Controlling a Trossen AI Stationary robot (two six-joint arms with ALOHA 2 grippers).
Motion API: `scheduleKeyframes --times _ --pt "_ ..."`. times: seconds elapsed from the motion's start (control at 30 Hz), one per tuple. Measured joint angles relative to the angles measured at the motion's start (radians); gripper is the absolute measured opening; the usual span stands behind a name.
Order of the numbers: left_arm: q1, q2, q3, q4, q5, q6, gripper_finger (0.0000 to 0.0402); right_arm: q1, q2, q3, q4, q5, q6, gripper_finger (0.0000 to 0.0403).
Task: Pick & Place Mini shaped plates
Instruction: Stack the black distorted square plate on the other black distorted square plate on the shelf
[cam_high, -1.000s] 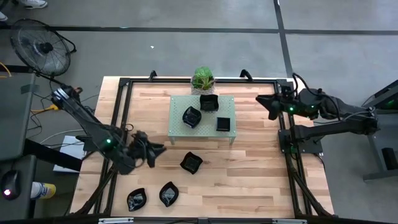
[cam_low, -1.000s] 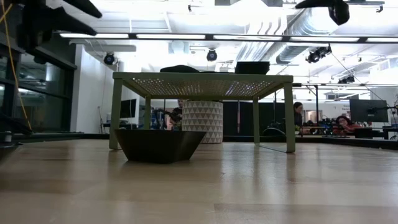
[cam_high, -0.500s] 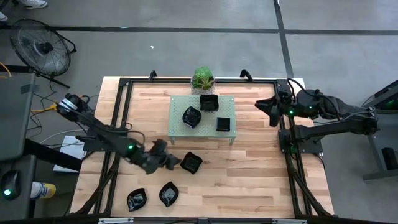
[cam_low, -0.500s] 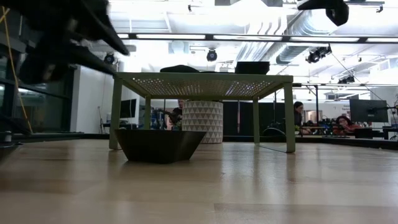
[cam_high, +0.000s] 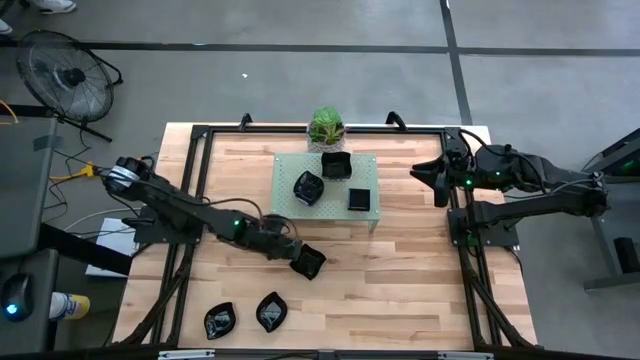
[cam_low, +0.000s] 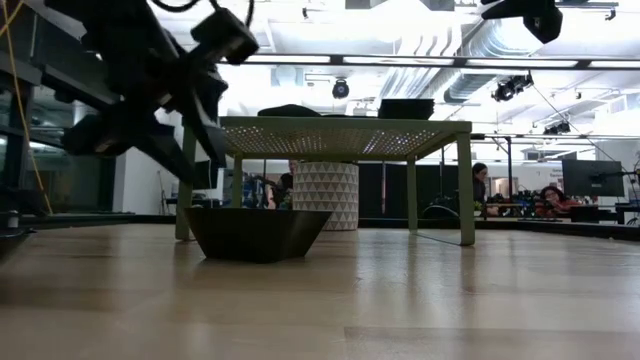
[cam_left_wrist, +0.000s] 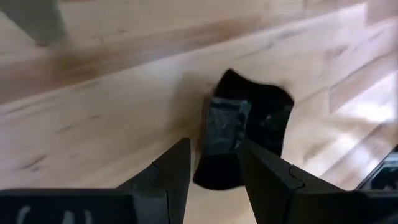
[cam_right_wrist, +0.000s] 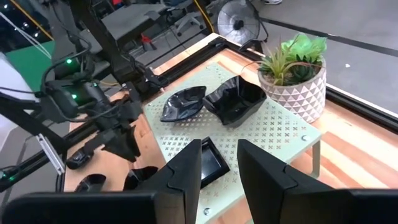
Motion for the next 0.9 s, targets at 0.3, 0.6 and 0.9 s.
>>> scheduleKeyframes --times 0.3,0.6,0.9 --pt "0.009 0.08 0.067 -0.032 0.102 0.06 0.0136 0.0 0.0 0.0 -0.012 -0.007 -0.017 0.0099" --pt "0.009 0.12 0.08 -0.064 0.114 0.053 0.0136 0.0 0.0 0.0 -0.015 -0.01 -0.019 0.0099" --pt "0.009 0.121 0.08 -0.064 0.108 0.101 0.0136 0.0 0.0 0.0 -0.018 -0.01 -0.017 0.0099"
